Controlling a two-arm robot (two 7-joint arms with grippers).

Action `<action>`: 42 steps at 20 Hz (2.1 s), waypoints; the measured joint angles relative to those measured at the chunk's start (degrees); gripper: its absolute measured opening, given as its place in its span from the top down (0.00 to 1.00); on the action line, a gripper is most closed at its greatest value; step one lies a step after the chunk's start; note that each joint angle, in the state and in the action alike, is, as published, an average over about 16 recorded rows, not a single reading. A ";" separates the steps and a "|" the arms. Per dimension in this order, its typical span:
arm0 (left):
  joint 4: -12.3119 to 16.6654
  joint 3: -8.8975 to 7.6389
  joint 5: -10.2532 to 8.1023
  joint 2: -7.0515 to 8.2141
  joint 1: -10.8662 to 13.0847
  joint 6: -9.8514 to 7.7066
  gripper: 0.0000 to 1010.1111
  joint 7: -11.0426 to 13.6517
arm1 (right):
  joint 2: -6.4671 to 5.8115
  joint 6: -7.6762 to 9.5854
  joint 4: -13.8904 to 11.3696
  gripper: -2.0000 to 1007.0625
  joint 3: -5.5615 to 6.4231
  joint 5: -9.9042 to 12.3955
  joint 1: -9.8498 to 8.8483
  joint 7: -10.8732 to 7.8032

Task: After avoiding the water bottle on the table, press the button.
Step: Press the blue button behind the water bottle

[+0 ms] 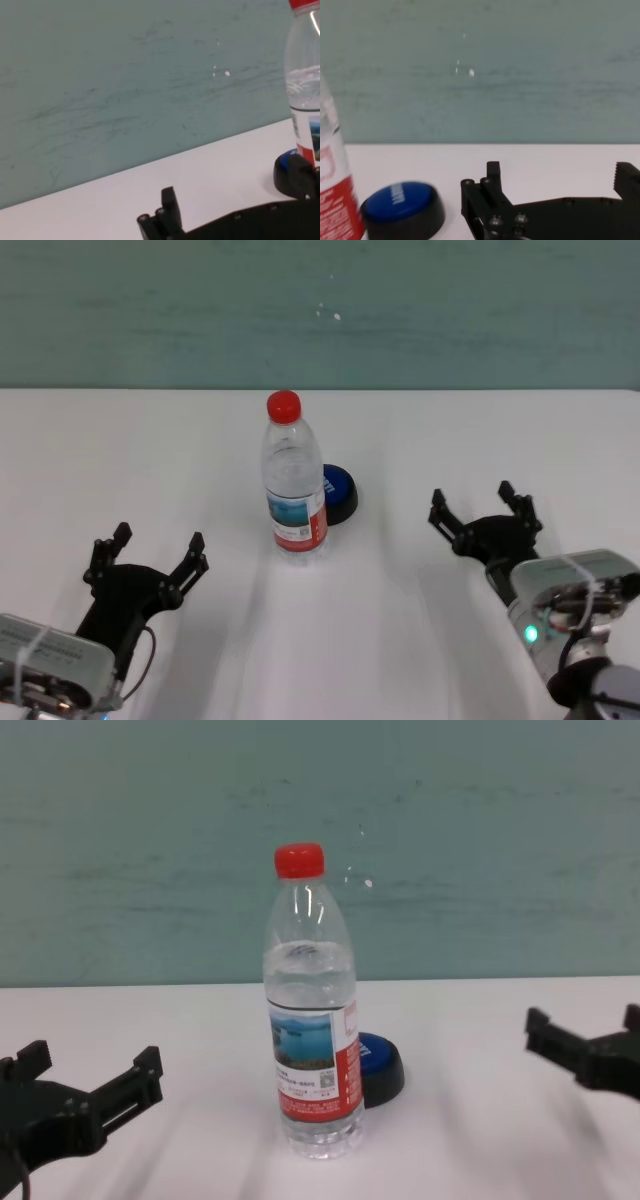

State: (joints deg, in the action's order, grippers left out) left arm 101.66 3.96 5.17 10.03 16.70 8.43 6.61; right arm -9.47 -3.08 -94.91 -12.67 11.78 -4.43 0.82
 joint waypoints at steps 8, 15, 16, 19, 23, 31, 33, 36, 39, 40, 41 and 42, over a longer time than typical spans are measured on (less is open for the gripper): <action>0.00 0.00 0.00 0.00 0.00 0.00 0.01 0.00 | -1.87 1.69 -1.63 0.00 2.83 2.96 -0.49 -6.27; 0.00 0.00 0.01 0.00 0.00 0.00 0.01 0.00 | -5.20 4.54 -1.25 0.00 4.04 7.18 1.33 -13.67; 0.00 0.00 0.01 0.00 0.00 0.01 0.01 0.00 | -5.75 4.93 -1.04 0.00 4.10 7.75 1.76 -14.67; 0.00 0.00 0.01 0.00 0.00 0.01 0.01 0.00 | -7.45 6.00 -0.08 0.00 4.09 9.52 3.37 -17.56; 0.00 0.00 0.01 0.00 0.00 0.01 0.01 0.00 | -9.49 7.08 1.70 0.00 3.58 11.25 5.91 -20.33; 0.00 0.00 0.01 0.00 0.00 0.01 0.01 0.00 | -12.04 8.96 6.74 0.00 1.22 12.47 12.35 -23.30; 0.00 0.00 0.01 0.00 0.00 0.01 0.01 0.00 | -12.29 9.30 8.31 0.00 0.45 12.58 14.14 -23.80; 0.00 0.00 0.01 0.00 0.00 0.01 0.01 0.00 | -12.40 9.60 10.83 0.00 -0.78 12.64 16.85 -24.42; 0.00 0.00 0.01 0.00 0.00 0.01 0.01 0.00 | -12.24 9.67 13.55 0.00 -2.07 12.57 19.58 -24.97; 0.00 0.00 0.01 0.00 0.00 0.01 0.01 0.00 | -12.12 9.64 14.52 0.00 -2.51 12.53 20.50 -25.16; 0.00 0.00 0.01 0.00 0.00 0.01 0.01 0.00 | -11.99 9.58 15.52 0.00 -2.96 12.49 21.43 -25.36; 0.00 0.00 0.01 0.00 0.00 0.01 0.01 0.00 | -11.84 9.48 16.55 0.00 -3.41 12.44 22.35 -25.57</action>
State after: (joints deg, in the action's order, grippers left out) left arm 101.65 3.96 5.18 10.03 16.70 8.43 6.61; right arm -21.31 6.39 -78.36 -16.07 24.23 17.92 -24.75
